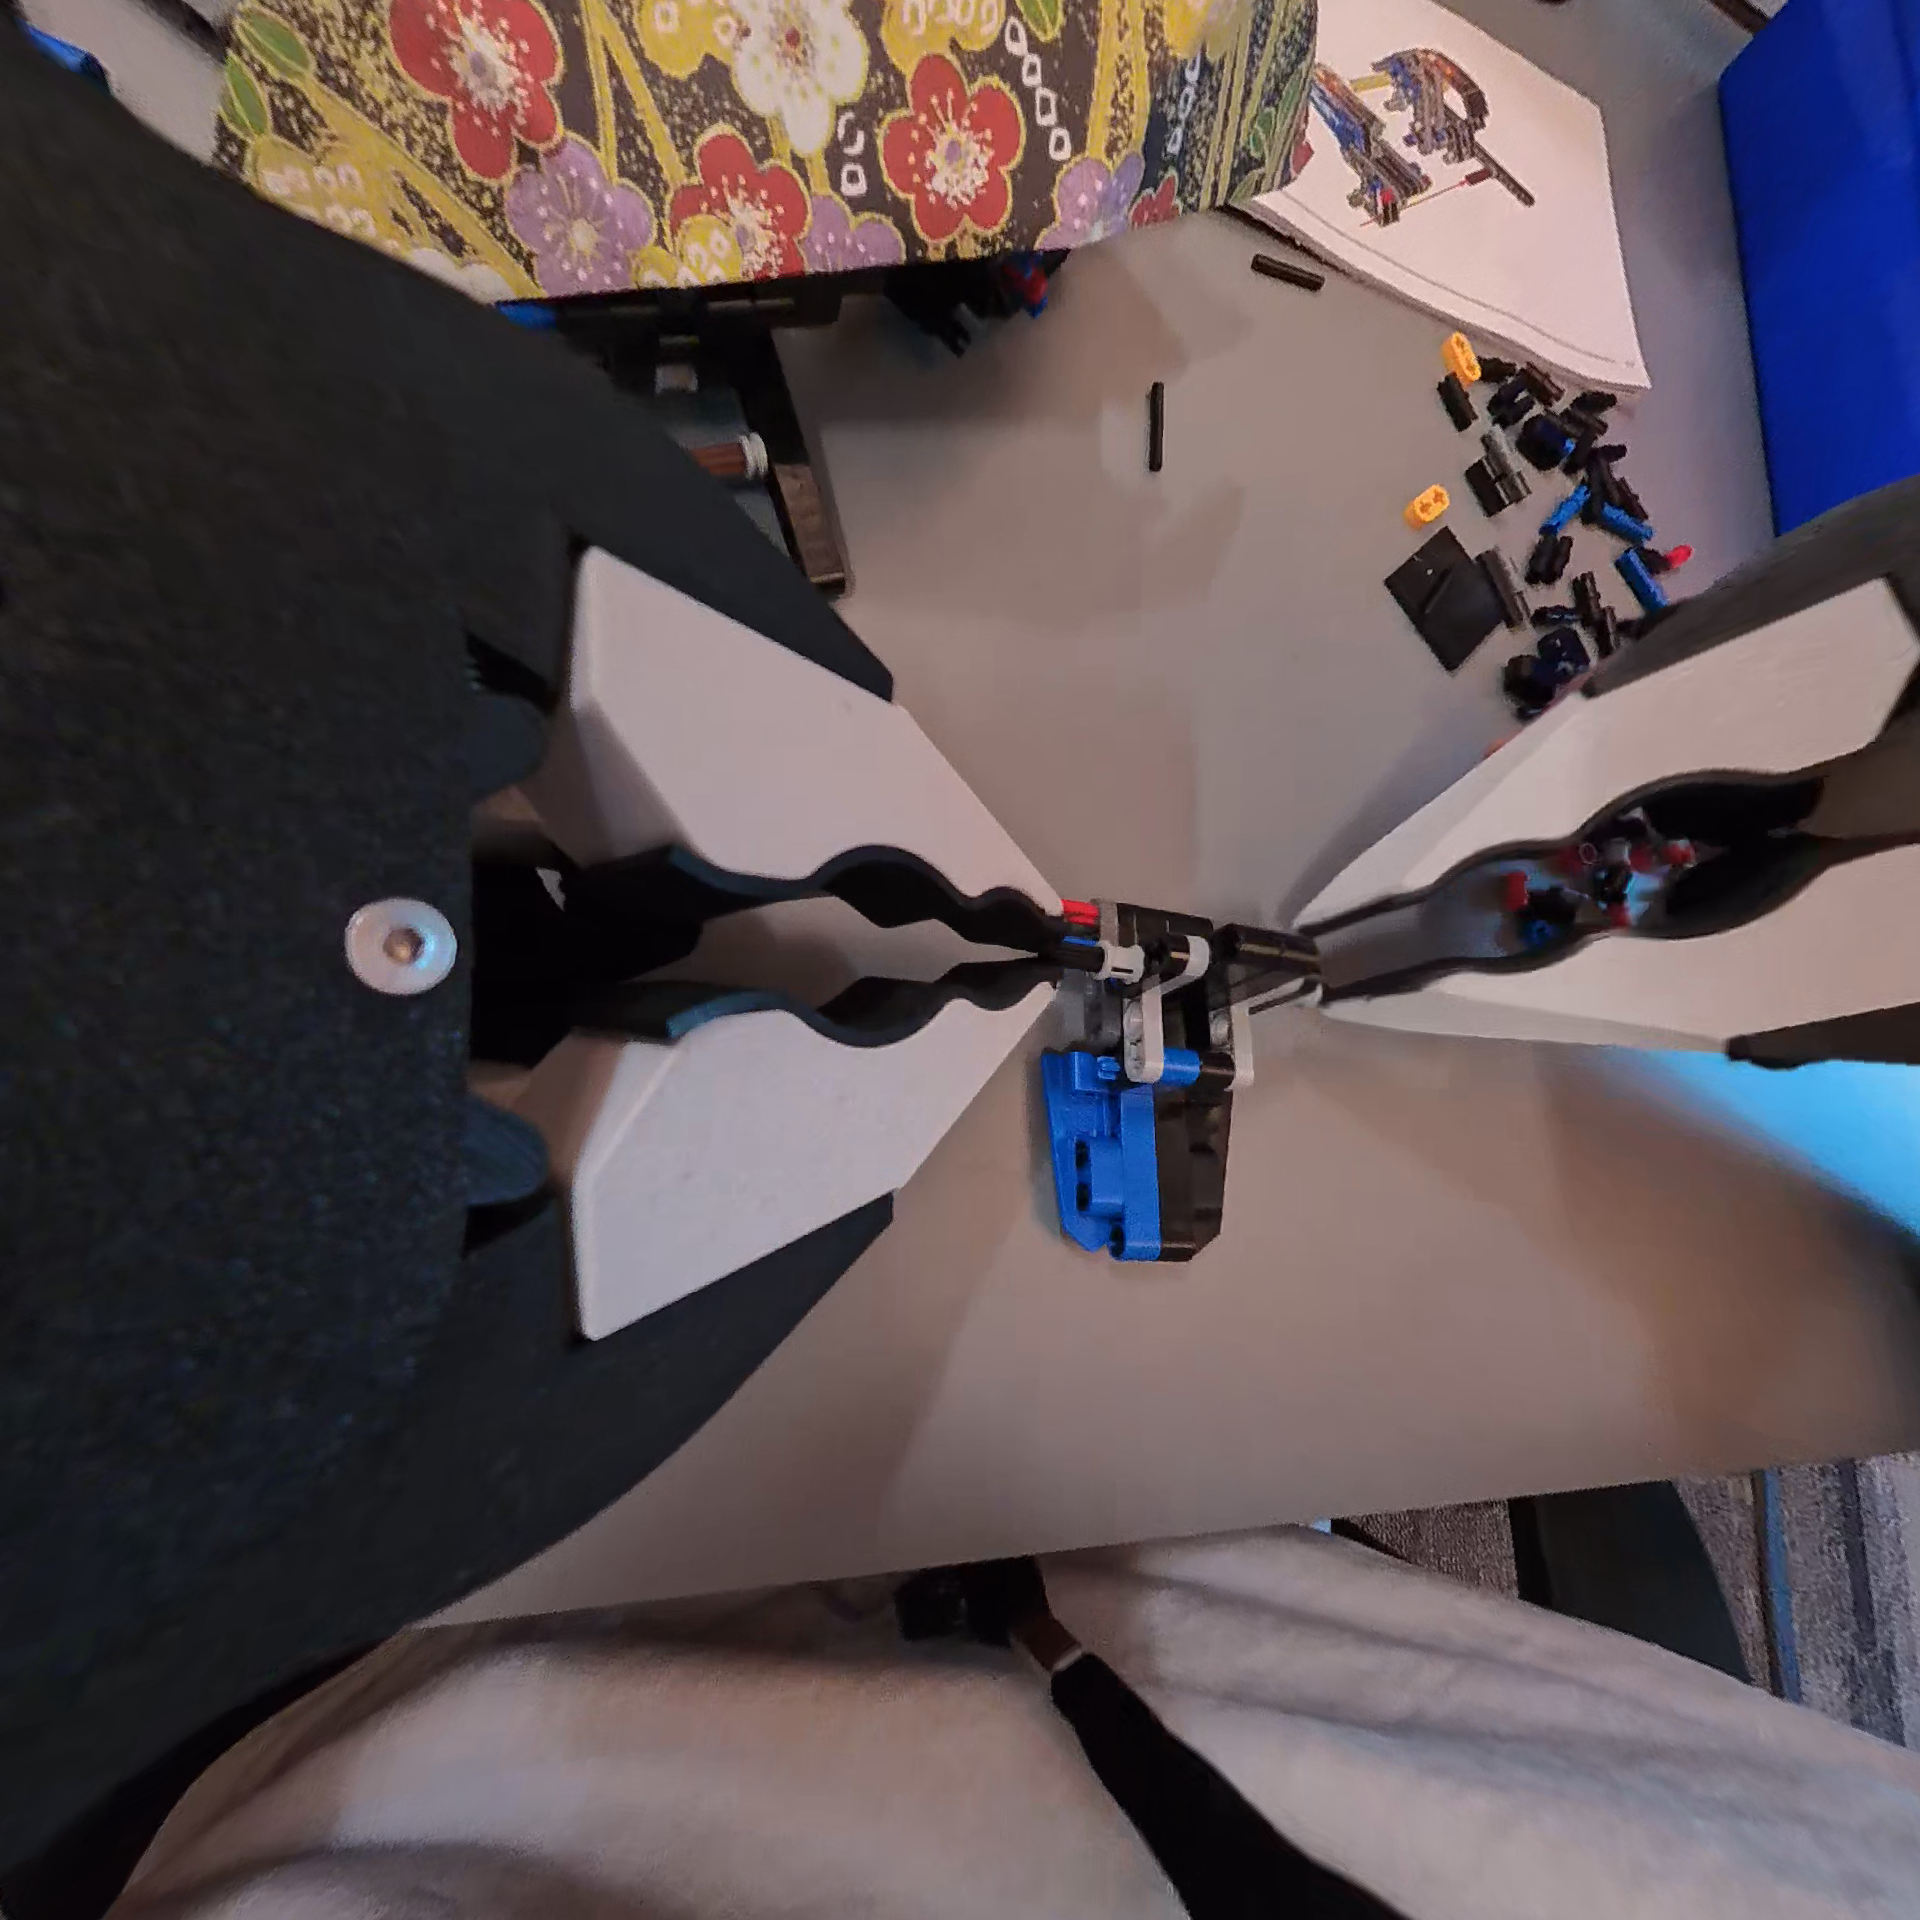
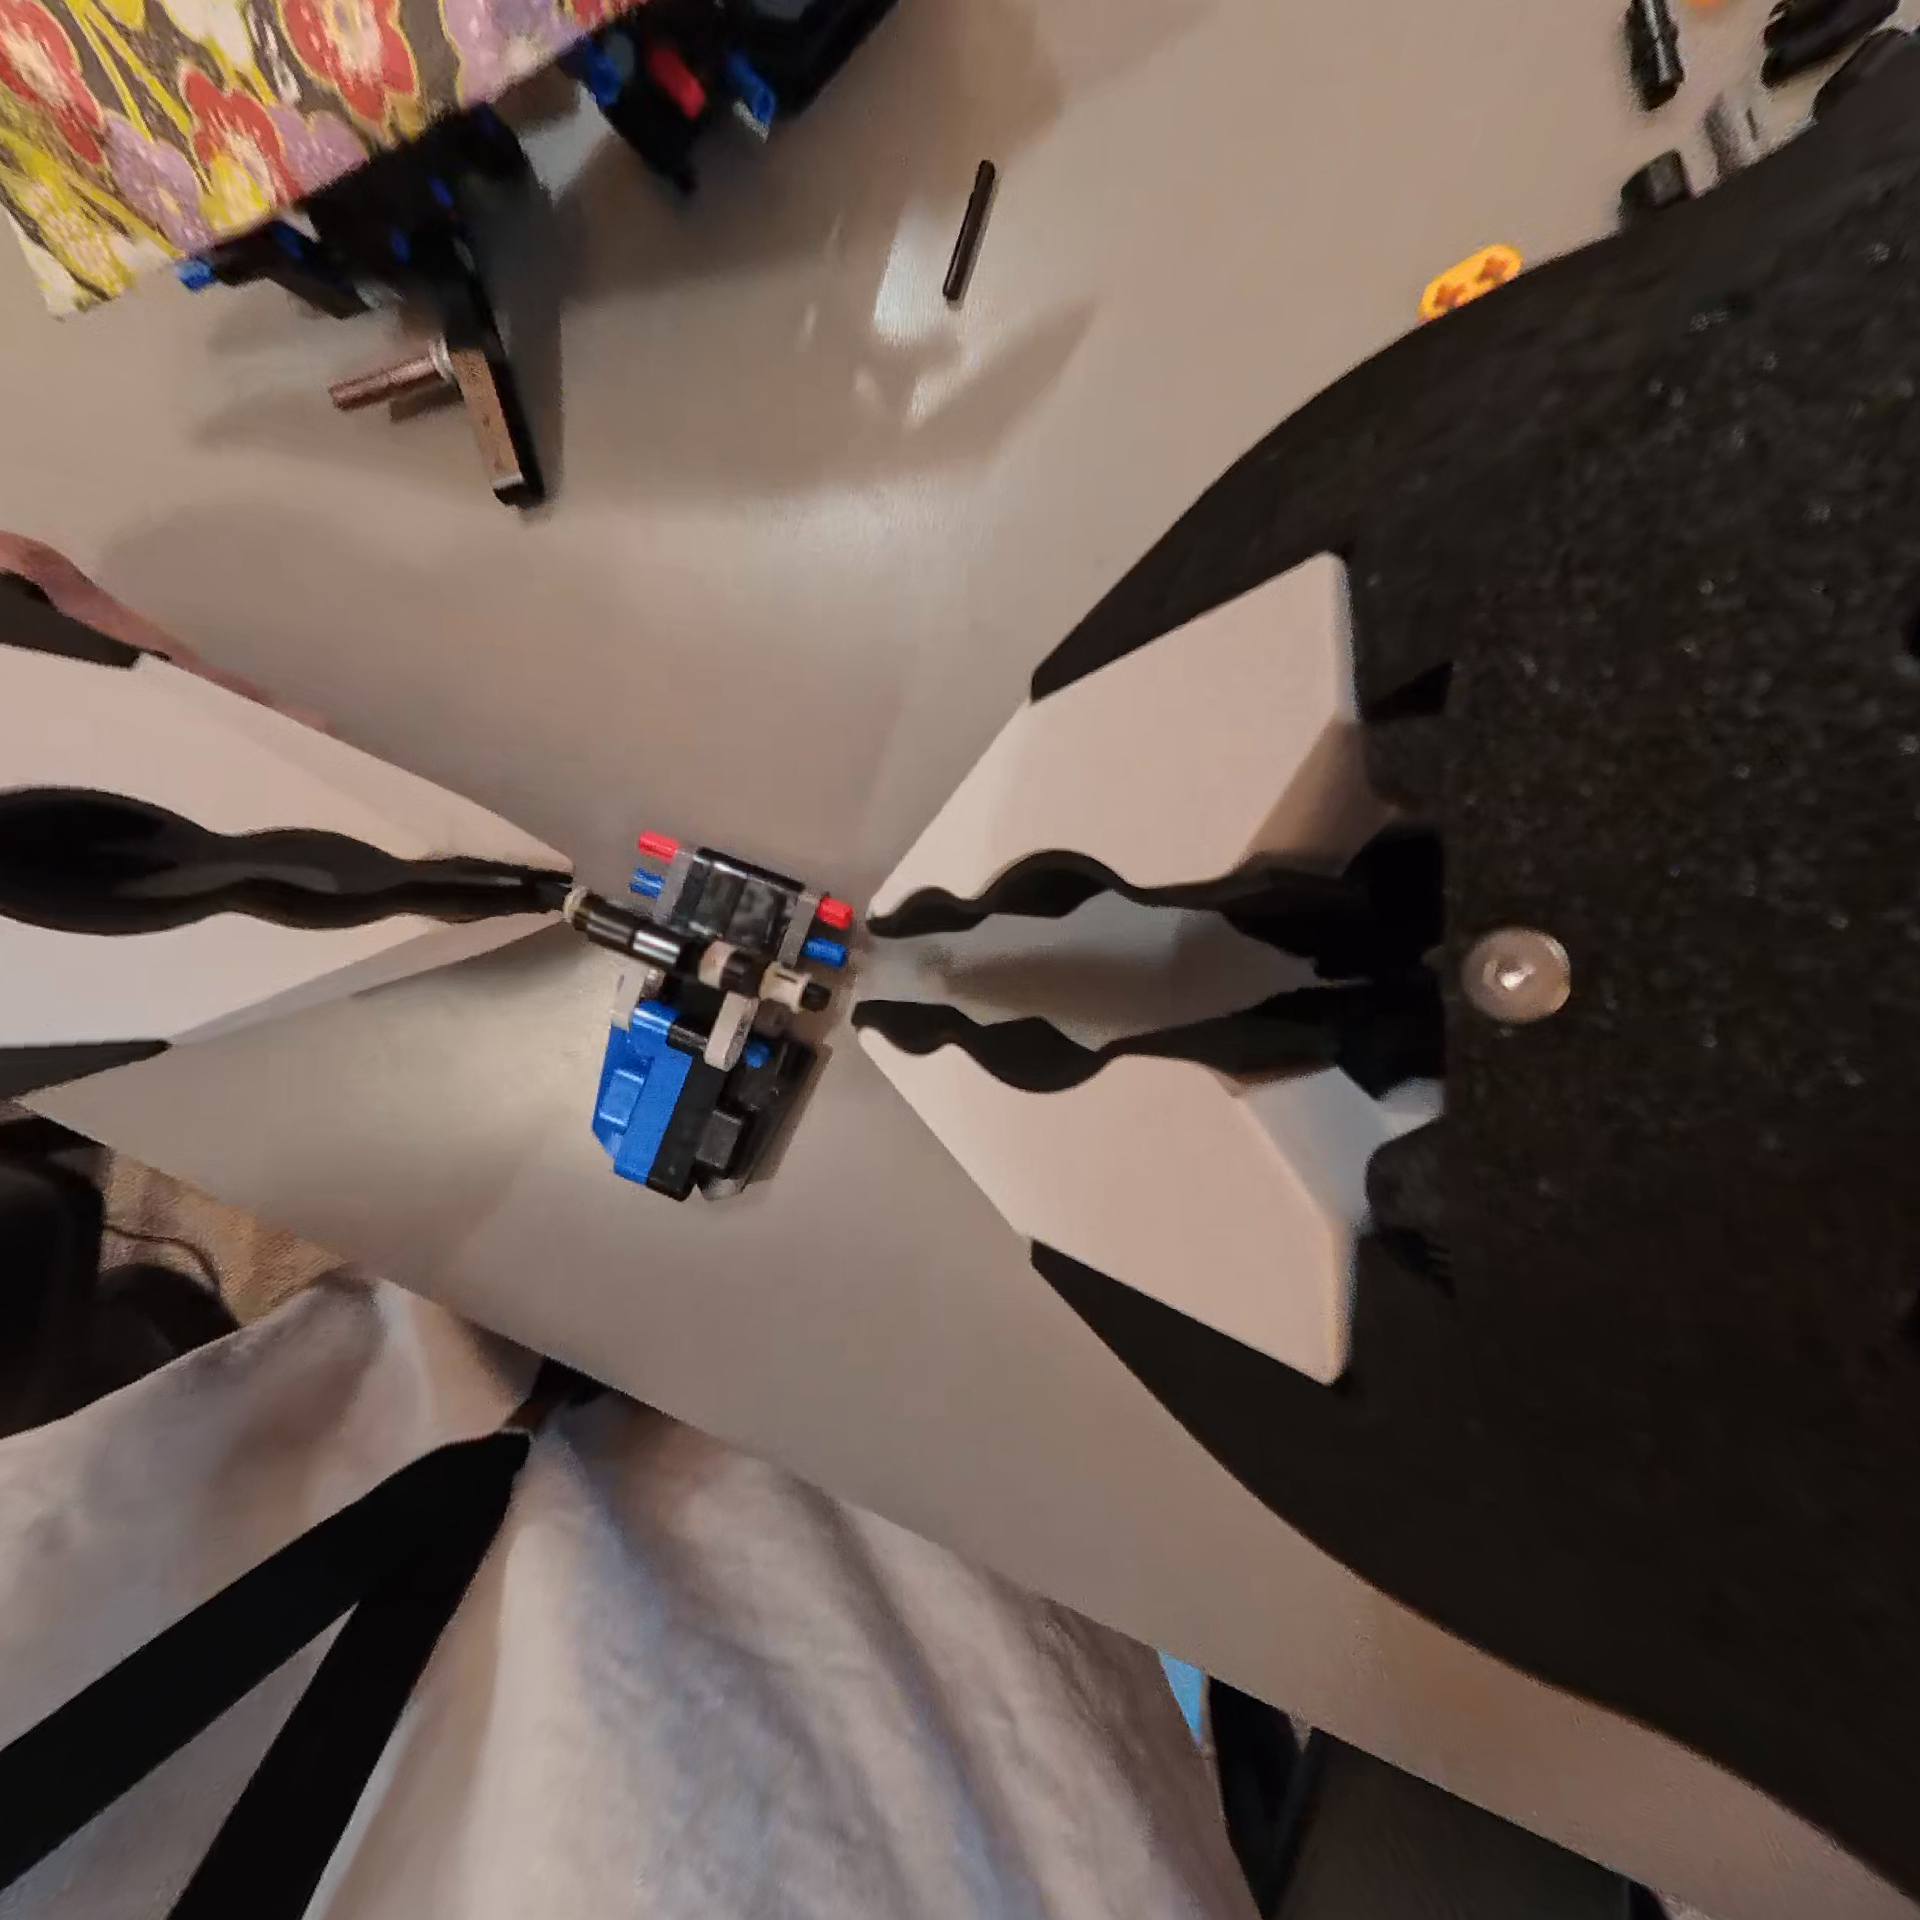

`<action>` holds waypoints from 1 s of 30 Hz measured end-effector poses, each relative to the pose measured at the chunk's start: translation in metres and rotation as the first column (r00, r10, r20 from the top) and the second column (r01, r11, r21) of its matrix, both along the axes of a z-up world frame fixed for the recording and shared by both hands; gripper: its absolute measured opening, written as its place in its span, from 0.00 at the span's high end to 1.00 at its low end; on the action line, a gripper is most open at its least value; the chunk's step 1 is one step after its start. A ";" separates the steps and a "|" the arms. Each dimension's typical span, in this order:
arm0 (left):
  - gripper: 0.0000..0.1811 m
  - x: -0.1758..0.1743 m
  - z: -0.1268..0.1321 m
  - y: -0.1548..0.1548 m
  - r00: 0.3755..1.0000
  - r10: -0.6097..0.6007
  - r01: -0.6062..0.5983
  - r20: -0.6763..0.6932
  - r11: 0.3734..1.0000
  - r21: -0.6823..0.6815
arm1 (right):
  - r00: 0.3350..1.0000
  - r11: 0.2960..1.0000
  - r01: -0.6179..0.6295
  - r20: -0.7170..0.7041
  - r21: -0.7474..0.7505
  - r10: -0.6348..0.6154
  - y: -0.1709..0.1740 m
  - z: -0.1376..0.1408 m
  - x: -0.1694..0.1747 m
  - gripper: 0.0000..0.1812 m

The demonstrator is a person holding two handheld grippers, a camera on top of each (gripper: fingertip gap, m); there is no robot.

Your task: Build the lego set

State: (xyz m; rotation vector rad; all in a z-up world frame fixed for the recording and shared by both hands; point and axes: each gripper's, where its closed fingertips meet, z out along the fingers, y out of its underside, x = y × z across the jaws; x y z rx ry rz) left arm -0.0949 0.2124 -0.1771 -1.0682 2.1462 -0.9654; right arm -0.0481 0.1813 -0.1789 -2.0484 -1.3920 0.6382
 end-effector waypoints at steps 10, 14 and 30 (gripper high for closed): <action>0.99 -0.011 -0.003 0.011 0.992 0.124 -0.125 0.016 0.990 0.064 | 0.961 0.994 0.095 -0.266 0.048 -0.079 0.027 0.035 0.004 0.68; 0.99 -0.013 -0.002 0.013 0.986 0.156 -0.160 0.053 0.982 0.102 | 0.970 0.989 0.115 -0.227 0.095 -0.091 0.030 0.035 0.001 0.94; 0.99 -0.013 0.000 0.015 0.984 0.168 -0.174 0.066 0.980 0.101 | 0.995 0.997 0.060 -0.077 0.051 -0.056 0.016 0.006 -0.005 0.94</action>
